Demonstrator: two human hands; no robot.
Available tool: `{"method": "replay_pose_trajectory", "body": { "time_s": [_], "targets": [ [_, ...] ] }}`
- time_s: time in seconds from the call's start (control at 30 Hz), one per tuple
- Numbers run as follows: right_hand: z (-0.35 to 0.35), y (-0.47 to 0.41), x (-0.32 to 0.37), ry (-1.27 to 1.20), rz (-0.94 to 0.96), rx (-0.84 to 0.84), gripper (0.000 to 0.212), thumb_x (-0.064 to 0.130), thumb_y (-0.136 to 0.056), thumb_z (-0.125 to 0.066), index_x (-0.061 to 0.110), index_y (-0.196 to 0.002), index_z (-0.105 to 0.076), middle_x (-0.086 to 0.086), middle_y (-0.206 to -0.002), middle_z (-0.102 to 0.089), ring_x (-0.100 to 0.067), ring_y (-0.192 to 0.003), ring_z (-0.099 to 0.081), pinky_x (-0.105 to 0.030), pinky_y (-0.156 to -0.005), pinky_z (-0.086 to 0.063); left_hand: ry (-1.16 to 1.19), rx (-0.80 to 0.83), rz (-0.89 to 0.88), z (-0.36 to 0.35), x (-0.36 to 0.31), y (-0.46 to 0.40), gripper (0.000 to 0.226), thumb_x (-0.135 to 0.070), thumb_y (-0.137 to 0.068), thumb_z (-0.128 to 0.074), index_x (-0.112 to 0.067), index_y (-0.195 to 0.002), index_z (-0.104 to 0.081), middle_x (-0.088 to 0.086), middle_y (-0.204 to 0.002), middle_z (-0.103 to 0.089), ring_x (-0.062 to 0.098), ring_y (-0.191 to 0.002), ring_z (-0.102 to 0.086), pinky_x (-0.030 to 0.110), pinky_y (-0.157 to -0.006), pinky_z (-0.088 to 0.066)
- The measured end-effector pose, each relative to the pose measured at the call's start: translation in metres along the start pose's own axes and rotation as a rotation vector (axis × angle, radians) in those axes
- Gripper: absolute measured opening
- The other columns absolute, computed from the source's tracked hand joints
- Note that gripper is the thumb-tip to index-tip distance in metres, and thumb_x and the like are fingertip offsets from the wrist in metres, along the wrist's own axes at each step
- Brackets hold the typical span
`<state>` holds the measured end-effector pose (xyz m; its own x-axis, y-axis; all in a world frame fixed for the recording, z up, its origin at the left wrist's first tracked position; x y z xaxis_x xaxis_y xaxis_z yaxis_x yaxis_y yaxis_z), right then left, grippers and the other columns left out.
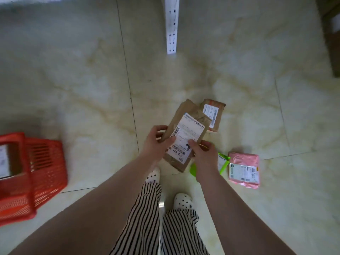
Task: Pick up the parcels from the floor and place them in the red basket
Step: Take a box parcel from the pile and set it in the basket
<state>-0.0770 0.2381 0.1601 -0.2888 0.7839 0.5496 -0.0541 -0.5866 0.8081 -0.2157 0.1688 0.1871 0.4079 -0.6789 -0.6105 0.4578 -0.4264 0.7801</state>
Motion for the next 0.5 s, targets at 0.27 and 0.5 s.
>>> {"method": "replay_pose_trajectory", "body": {
  "time_s": [0.27, 0.5],
  "targets": [
    [0.041, 0.166, 0.169, 0.058, 0.217, 0.425, 0.036, 0.017, -0.087, -0.071, 0.019, -0.118, -0.053, -0.006, -0.114, -0.069, -0.022, -0.098, -0.068, -0.038, -0.084, -0.057, 0.073, 0.136, -0.173, 0.073, -0.158, 0.158, 0.035, -0.008, -0.084, -0.071, -0.017, -0.117, -0.068, 0.018, -0.116, -0.068, 0.028, -0.095, -0.068, 0.039, -0.086, -0.057],
    [0.069, 0.343, 0.236, -0.093, 0.226, 0.593, 0.049, 0.021, -0.089, -0.066, 0.011, -0.135, -0.049, -0.011, -0.115, -0.069, -0.018, -0.079, -0.075, -0.034, -0.060, -0.058, 0.096, 0.134, -0.317, 0.138, -0.237, 0.334, 0.041, -0.006, -0.083, -0.072, -0.019, -0.121, -0.068, 0.008, -0.104, -0.075, 0.021, -0.088, -0.072, 0.034, -0.085, -0.055]
  ]
}}
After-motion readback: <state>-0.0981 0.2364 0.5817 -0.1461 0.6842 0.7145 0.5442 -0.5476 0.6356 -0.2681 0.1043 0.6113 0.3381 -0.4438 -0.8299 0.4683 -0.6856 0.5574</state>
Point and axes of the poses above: each hand's wrist, its own y-axis away from the middle knuckle, its own z-axis out of the back of the hand, x = y × z, the point moved 3 cm from there along -y, towards the middle knuckle
